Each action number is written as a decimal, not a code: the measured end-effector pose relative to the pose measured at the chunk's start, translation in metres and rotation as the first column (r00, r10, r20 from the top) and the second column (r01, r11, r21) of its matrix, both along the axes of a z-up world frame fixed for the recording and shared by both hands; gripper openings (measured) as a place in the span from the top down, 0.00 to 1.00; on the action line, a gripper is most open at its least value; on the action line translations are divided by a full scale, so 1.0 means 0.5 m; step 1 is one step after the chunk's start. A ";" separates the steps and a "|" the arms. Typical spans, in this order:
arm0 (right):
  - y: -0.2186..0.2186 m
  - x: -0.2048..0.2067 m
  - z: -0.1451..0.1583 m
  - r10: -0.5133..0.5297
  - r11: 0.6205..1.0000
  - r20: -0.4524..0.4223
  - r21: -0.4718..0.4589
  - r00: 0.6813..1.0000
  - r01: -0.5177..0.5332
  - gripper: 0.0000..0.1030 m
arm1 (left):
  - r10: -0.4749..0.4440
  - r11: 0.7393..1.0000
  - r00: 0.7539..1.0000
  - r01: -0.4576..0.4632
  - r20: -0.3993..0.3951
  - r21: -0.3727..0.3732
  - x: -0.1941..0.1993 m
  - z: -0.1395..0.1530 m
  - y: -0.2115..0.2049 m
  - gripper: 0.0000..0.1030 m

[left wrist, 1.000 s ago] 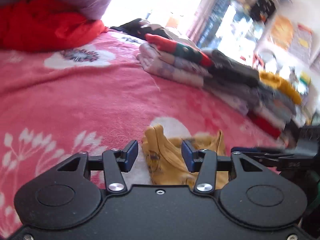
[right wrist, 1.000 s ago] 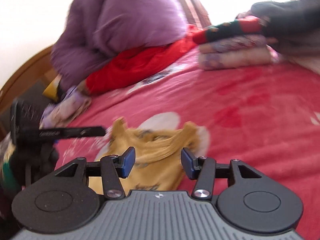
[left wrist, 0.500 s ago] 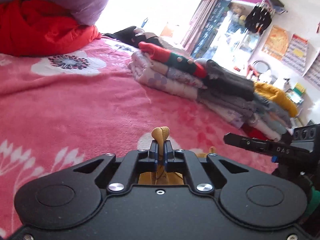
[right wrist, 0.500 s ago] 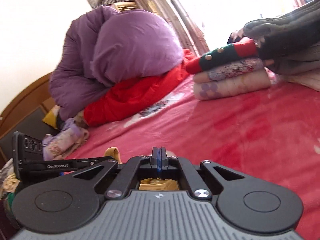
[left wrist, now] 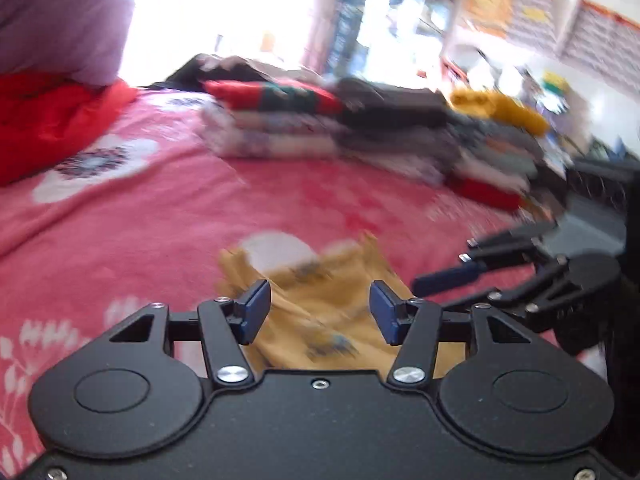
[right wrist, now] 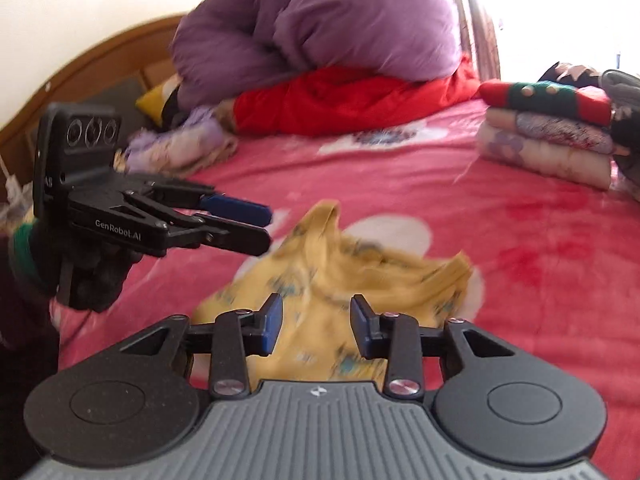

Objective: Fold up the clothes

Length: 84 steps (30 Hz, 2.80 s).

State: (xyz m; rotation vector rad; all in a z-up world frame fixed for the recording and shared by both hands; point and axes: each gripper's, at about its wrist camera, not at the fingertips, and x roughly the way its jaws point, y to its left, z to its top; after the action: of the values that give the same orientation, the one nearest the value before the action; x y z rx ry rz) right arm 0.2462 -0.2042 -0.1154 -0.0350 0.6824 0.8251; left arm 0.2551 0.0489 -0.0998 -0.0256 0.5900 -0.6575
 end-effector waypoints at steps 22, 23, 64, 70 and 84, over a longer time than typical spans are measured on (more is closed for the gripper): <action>-0.139 -0.047 -0.089 -0.318 0.839 -0.418 0.293 0.851 0.458 0.40 | 0.292 0.918 0.907 -0.355 -0.303 -0.175 -0.059 -0.069 0.050 0.46; -0.141 -0.039 -0.104 -0.320 0.816 -0.448 0.317 0.835 0.483 0.40 | 0.302 0.900 0.889 -0.385 -0.344 -0.204 -0.049 -0.081 0.060 0.46; 0.137 -0.094 0.011 0.129 0.702 -0.517 0.650 0.846 0.290 0.83 | 0.272 0.500 0.785 -0.609 -0.556 -0.615 -0.348 0.048 0.309 0.84; 0.381 -0.076 0.132 0.329 0.726 -0.435 0.684 0.838 0.070 0.83 | 0.440 0.334 0.747 -0.651 -0.498 -0.682 -0.485 0.119 0.487 0.84; 0.971 -0.016 0.323 0.698 0.601 -0.284 0.732 0.657 -0.321 0.83 | 0.799 0.129 0.529 -0.614 -0.285 -0.778 -0.606 0.257 0.829 0.84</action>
State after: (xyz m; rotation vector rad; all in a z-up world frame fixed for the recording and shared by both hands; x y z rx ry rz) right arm 0.2384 0.2813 0.0463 0.6810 0.9228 1.6852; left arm -0.0480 0.4632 0.0284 -1.1111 -0.0640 0.1264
